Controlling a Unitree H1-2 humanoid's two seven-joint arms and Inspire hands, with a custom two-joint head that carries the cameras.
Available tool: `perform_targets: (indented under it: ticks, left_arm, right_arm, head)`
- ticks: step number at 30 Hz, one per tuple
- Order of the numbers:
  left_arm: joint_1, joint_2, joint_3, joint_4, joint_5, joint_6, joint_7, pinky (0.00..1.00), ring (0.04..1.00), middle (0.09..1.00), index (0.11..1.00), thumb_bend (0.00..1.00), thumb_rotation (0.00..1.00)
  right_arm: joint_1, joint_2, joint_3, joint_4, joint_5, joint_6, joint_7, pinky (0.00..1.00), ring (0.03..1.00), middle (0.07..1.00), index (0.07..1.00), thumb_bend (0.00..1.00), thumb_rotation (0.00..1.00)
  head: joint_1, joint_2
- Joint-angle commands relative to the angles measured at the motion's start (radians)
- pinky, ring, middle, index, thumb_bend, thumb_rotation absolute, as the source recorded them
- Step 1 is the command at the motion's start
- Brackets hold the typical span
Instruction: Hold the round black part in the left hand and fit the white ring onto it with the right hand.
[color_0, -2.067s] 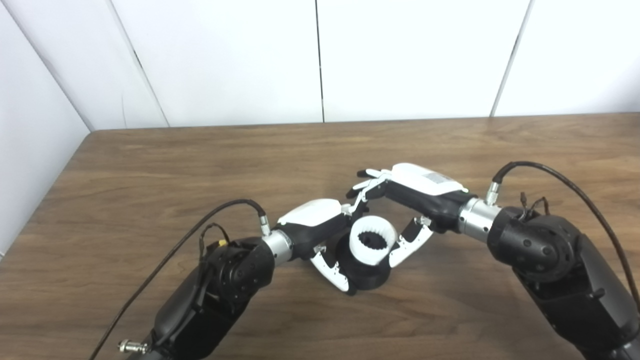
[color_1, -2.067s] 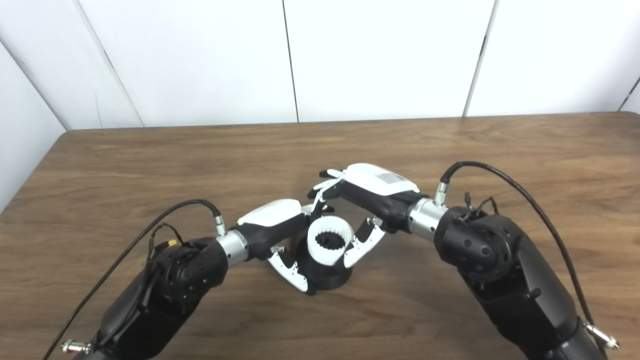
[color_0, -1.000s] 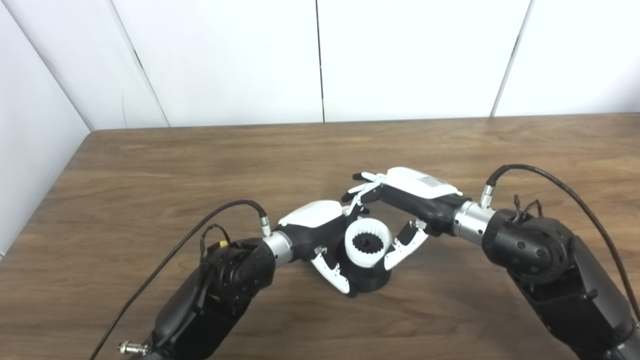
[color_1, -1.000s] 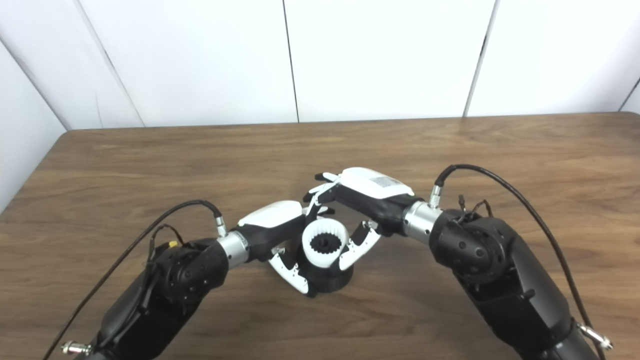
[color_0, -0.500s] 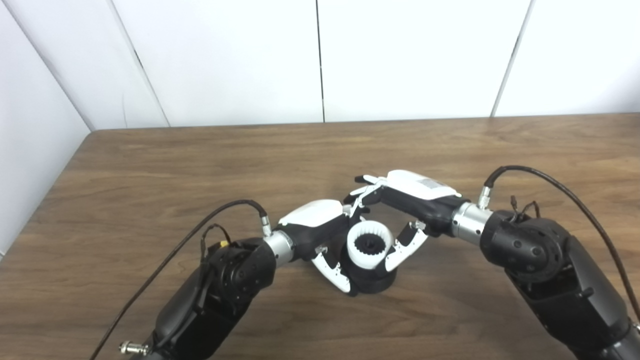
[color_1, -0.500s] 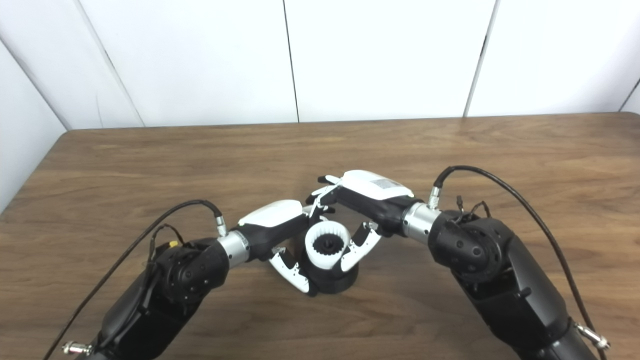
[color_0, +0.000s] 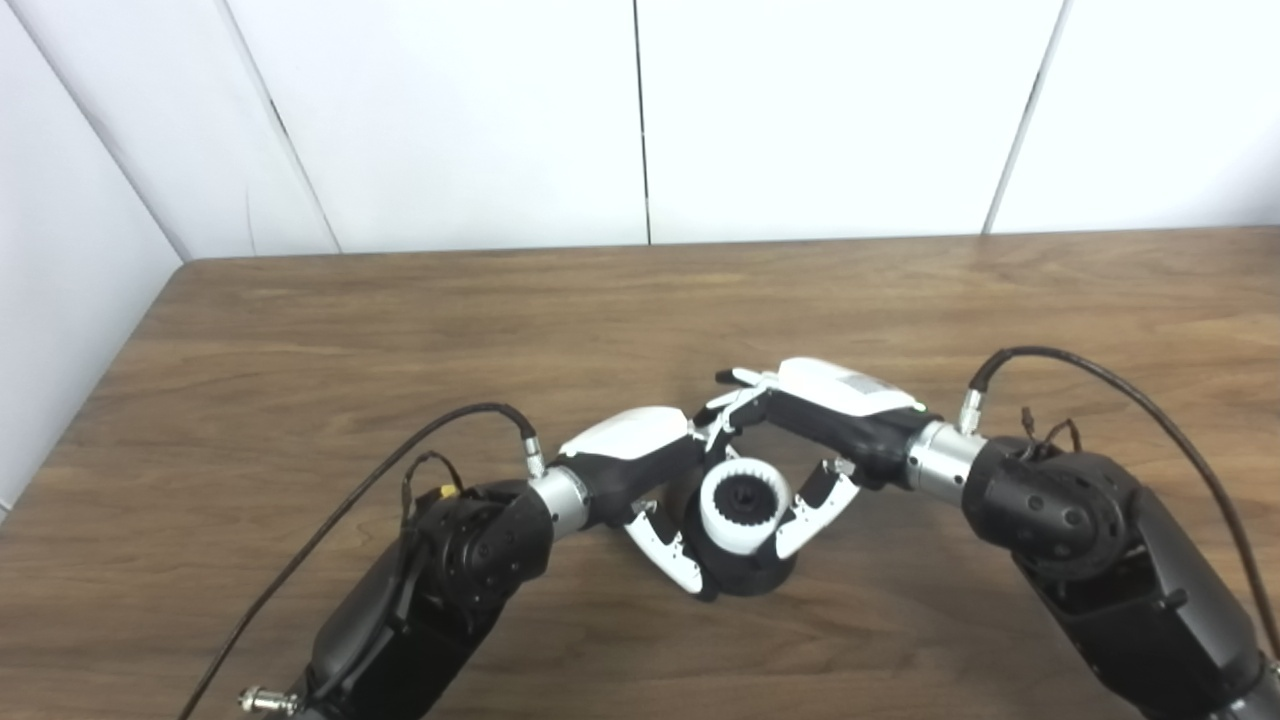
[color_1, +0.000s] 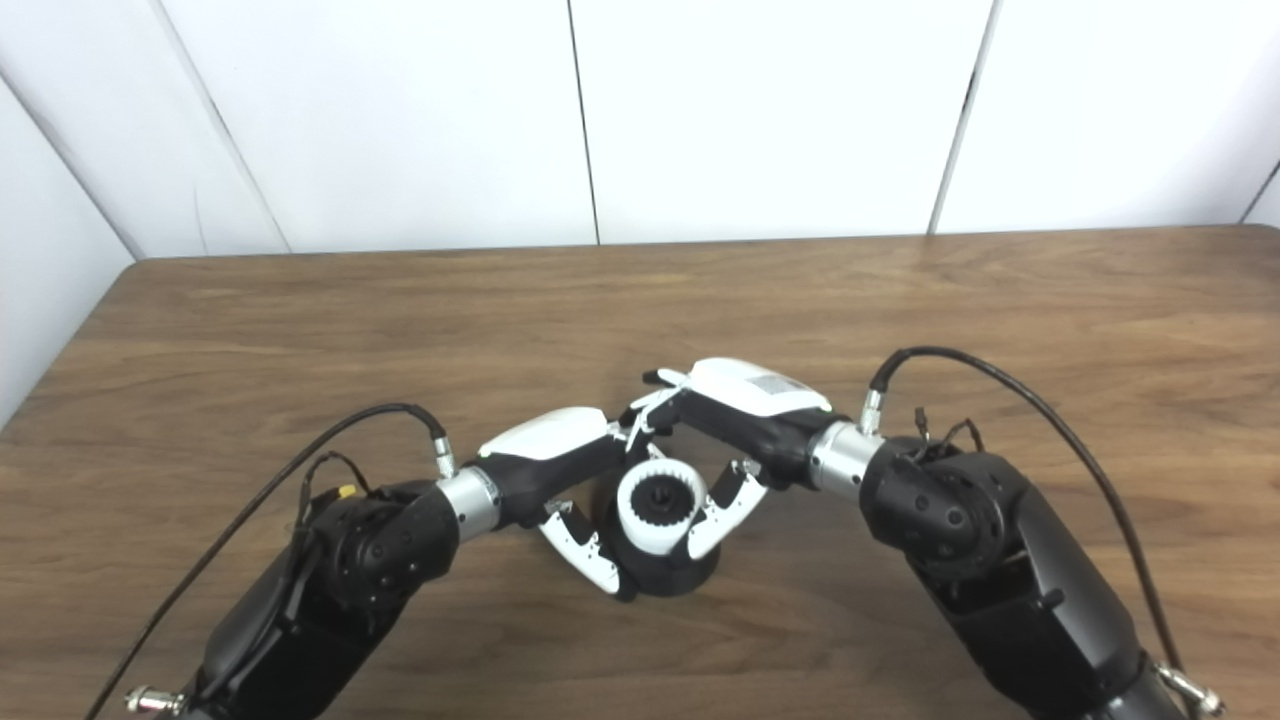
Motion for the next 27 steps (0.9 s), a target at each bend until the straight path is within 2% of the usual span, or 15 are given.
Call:
perform_targets:
  ticks: [1,2,4,5,8,17,27]
  left_arm:
    - [-0.011,0.007,0.002,-0.018,-0.007,0.012,-0.015,1.00,1.000,1.000,0.726,0.91,0.18]
    - [-0.011,0.007,0.002,-0.017,-0.008,0.013,-0.016,1.00,1.000,1.000,0.724,0.91,0.18]
    - [-0.010,0.008,0.003,-0.015,-0.009,0.010,-0.014,1.00,1.000,1.000,0.720,0.91,0.18]
    - [-0.010,0.009,0.003,-0.015,-0.009,0.007,-0.013,0.99,1.000,1.000,0.719,0.91,0.19]
    - [-0.010,0.013,0.002,-0.011,-0.010,-0.005,-0.012,0.98,1.000,1.000,0.721,0.91,0.20]
    - [-0.011,0.019,0.001,-0.005,-0.006,-0.019,-0.009,0.98,1.000,0.999,0.753,0.95,0.24]
    - [-0.015,0.031,-0.006,-0.012,0.014,0.009,-0.034,0.98,1.000,1.000,0.835,1.00,0.31]
  right_arm:
    - [-0.030,-0.009,-0.011,-0.007,0.002,-0.040,-0.020,1.00,0.990,0.851,0.494,0.52,0.16]
    - [-0.030,-0.009,-0.011,-0.005,0.002,-0.045,-0.021,1.00,0.989,0.850,0.495,0.52,0.16]
    - [-0.030,-0.010,-0.011,-0.004,0.000,-0.044,-0.018,1.00,0.989,0.852,0.602,0.78,0.31]
    - [-0.031,-0.010,-0.011,-0.004,-0.001,-0.042,-0.015,1.00,0.989,0.855,0.638,0.86,0.35]
    - [-0.035,-0.012,-0.011,-0.006,0.001,-0.038,-0.008,1.00,0.986,0.863,0.697,0.97,0.40]
    - [-0.039,-0.016,-0.019,-0.015,0.019,-0.028,0.000,1.00,0.987,0.886,0.740,1.00,0.43]
    - [-0.044,-0.015,-0.035,-0.027,0.023,-0.001,0.009,0.99,0.995,0.903,0.763,1.00,0.44]
  head:
    - [0.001,0.001]
    - [0.004,-0.001]
    - [0.003,-0.001]
    - [0.003,-0.001]
    - [0.005,-0.001]
    - [0.006,-0.003]
    - [0.011,-0.002]
